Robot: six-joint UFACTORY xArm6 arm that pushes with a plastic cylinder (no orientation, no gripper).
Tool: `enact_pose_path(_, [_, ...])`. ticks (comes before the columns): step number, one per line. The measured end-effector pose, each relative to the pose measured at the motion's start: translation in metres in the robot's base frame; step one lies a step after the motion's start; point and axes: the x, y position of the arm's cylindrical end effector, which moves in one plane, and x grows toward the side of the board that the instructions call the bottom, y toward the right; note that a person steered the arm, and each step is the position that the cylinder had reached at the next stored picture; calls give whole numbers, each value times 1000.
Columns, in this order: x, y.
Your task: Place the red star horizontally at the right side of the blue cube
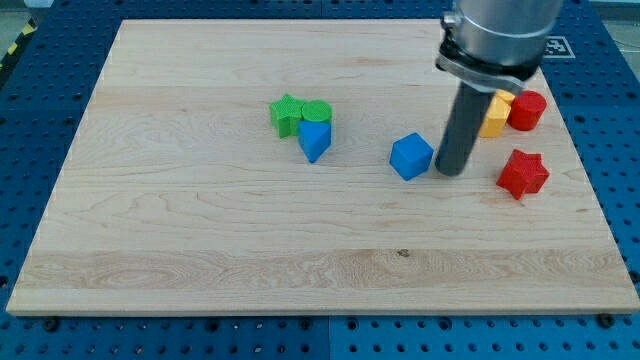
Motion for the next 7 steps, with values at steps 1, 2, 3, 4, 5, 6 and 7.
enact_pose_path(1, [39,29])
enact_pose_path(2, [50,59])
enact_pose_path(3, [32,73])
enact_pose_path(4, [22,77])
enact_pose_path(5, [23,74])
enact_pose_path(6, [13,73])
enact_pose_path(7, [-5,82])
